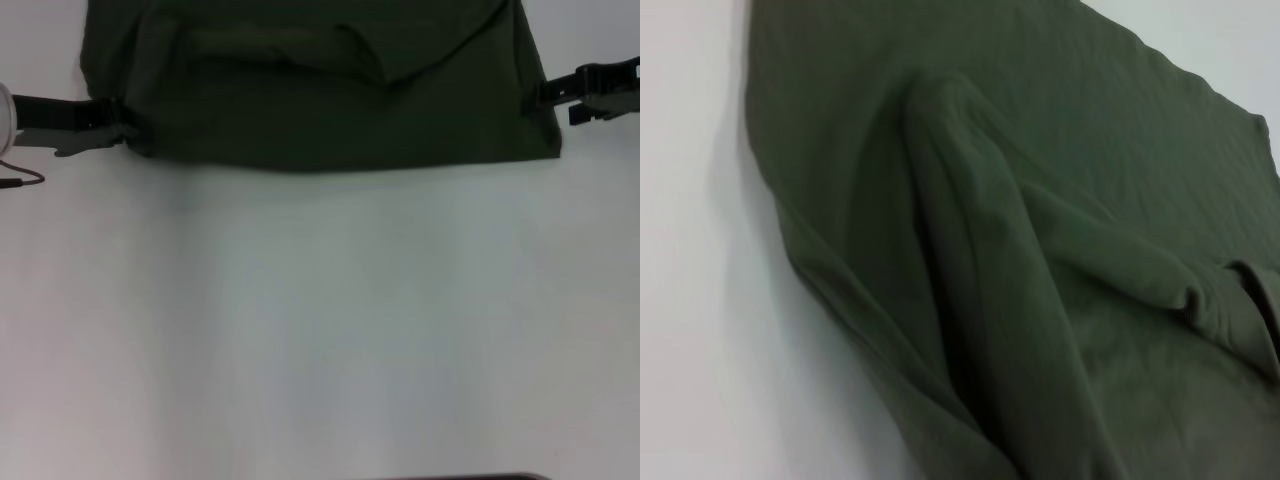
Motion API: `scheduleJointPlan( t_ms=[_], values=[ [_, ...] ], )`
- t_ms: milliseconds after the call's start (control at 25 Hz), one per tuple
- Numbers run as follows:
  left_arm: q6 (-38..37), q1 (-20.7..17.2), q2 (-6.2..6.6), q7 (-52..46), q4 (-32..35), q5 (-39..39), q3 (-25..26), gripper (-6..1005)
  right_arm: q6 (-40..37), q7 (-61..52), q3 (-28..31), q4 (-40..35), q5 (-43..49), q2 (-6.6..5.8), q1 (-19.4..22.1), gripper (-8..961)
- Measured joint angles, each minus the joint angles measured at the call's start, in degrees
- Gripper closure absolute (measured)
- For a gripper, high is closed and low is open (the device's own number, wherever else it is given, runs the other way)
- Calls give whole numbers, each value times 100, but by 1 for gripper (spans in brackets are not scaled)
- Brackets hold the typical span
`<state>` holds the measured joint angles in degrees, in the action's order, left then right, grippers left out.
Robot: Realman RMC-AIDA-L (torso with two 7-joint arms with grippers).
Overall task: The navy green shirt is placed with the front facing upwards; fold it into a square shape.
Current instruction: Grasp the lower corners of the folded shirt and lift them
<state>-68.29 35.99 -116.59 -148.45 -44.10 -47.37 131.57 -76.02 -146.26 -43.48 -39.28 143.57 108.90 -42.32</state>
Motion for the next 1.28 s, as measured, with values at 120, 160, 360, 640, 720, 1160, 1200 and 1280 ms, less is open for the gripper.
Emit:
scheduleJointPlan(
  t_ms=[120, 160, 360, 640, 720, 1160, 1200, 1280],
  values=[
    [0, 12, -15, 0, 6, 2, 0, 933, 41, 20, -42, 121, 8, 12, -3, 54],
    [0, 13, -19, 0, 7, 2, -1, 933, 96, 40, -47, 154, 9, 27, -4, 54],
    [0, 13, -41, 0, 7, -13, -16, 933, 370, 264, -27, 207, -20, 135, 24, 54],
    [-6, 2, -71, 0, 7, -9, -34, 933, 682, 416, -14, 439, -34, 176, 41, 54],
    [-14, -1, -86, 0, 7, -5, -39, 933, 765, 423, -27, 521, -38, 182, 41, 54],
    [-69, 13, -123, 2, 6, 12, -53, 933, 919, 577, -23, 588, -58, 284, 39, 54],
    [-70, 13, -129, 4, 7, 12, -53, 933, 926, 579, -32, 569, -58, 290, 39, 54],
    [-71, 13, -134, 6, 6, 12, -53, 933, 926, 581, -47, 527, -42, 291, 39, 54]
  ],
)
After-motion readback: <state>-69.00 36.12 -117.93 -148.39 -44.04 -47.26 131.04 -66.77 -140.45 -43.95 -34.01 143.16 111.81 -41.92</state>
